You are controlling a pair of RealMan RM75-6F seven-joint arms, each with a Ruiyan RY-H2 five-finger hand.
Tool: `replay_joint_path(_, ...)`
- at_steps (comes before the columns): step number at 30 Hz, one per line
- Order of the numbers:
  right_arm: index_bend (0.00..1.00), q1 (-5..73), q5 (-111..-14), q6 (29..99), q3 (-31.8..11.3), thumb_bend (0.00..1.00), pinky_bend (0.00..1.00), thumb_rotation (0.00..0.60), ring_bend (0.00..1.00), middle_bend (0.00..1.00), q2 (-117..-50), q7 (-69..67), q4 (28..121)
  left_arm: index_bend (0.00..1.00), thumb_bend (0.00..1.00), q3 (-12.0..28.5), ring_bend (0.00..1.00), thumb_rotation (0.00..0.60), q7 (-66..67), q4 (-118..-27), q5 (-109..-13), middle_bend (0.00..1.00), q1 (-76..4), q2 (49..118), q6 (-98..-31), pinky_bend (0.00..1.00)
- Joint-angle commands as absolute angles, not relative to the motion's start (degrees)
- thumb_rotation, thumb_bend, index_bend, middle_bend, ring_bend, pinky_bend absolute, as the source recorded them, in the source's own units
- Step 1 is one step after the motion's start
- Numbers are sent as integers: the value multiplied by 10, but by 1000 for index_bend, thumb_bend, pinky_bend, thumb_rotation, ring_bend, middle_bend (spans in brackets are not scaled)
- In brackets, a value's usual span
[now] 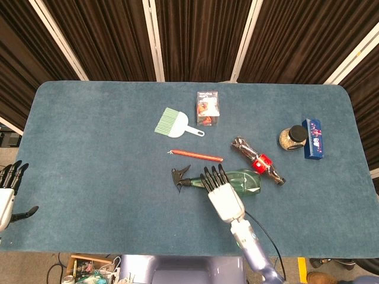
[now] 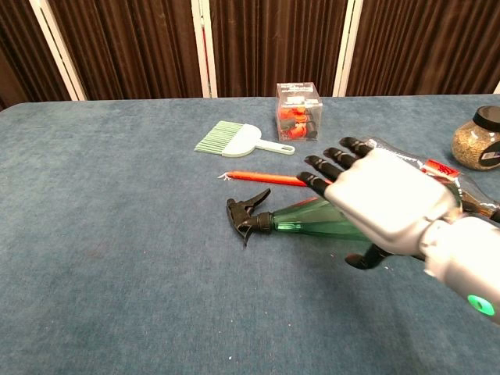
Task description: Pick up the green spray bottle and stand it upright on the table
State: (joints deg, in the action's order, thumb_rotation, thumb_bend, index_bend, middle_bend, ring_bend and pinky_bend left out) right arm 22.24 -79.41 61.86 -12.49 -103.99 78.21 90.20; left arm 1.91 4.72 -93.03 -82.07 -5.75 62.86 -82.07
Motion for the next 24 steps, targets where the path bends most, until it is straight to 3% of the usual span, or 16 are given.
replay_joint_path(1,101,257,-761,600,-144,237,0,600,0,0,-1076,823,855,0,36,22,7,600,48,-930,-809,0,-62,627,-809,97)
replay_joint_path(8,232,295,-736,592,-148,242,0,600,0,0,-1108,847,807,0,37,31,7,600,57,-926,-791,0,-60,631,-812,97)
replay_joint_path(11,406,305,-730,594,-147,269,0,600,0,0,-1116,852,798,0,37,31,7,600,54,-926,-790,0,-61,631,-808,97)
replay_joint_path(16,718,320,-728,611,-142,396,0,600,0,10,-1133,864,773,0,40,32,7,600,45,-924,-787,0,-59,627,-810,97)
replay_joint_path(21,882,329,-747,633,-134,485,0,600,0,106,-1139,862,757,0,46,31,7,600,37,-925,-793,0,-55,623,-818,97)
replay_joint_path(24,912,333,-771,656,-130,520,0,600,0,132,-1137,854,752,0,46,30,7,600,33,-926,-798,0,-52,621,-822,97)
